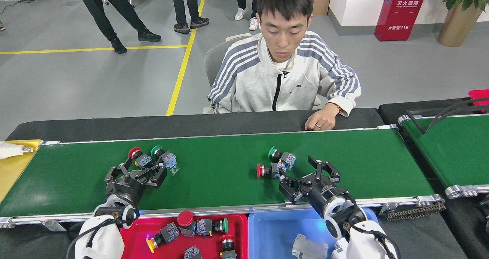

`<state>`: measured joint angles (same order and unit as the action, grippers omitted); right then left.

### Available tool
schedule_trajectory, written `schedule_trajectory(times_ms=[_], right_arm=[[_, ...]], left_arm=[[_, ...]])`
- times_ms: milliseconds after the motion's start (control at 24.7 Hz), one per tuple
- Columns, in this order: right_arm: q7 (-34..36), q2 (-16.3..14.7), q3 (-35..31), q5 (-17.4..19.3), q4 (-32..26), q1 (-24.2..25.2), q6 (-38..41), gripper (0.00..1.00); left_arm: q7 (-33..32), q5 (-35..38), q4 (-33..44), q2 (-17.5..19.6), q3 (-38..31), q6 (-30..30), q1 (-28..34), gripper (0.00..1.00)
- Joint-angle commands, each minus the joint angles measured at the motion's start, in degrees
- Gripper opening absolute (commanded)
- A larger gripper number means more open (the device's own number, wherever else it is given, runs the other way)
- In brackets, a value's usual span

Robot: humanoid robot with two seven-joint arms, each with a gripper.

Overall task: Pick switch part from conveyor to tray
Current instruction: 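Grasp the remaining buttons with both grippers, place them in red tray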

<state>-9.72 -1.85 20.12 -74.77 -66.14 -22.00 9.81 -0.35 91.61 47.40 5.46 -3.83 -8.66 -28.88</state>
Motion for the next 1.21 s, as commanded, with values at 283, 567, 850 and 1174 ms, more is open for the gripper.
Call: schedule_trajectory(times_ms=[283,567,850,1174], right_arm=[[0.58,8.26,4.66,-0.29,17.0,-13.24,-0.31,1.0],[5.24,10.29,10.82,-0.29,29.49,-19.92,-3.65,0.17],[5.33,8.97,11.26,0.33,28.7,-19.39,-3.13,0.05],[3.22,6.42,11.43,0.24,7.25,-10.69,-1.02,0.02]], left_arm=[[2.81,0.24,-8.55,0.52,-0.04,1.54,-5.22,0.42],[2.99,-0.03,-6.62,-0.8,0.05,-2.5,-4.78,0.19],[4.3,-1.7,28.19,1.75,-1.44,-36.34,16.84,0.23],[3.43,-6.88,47.79,1.58,-4.87,-36.34,37.94,0.98]])
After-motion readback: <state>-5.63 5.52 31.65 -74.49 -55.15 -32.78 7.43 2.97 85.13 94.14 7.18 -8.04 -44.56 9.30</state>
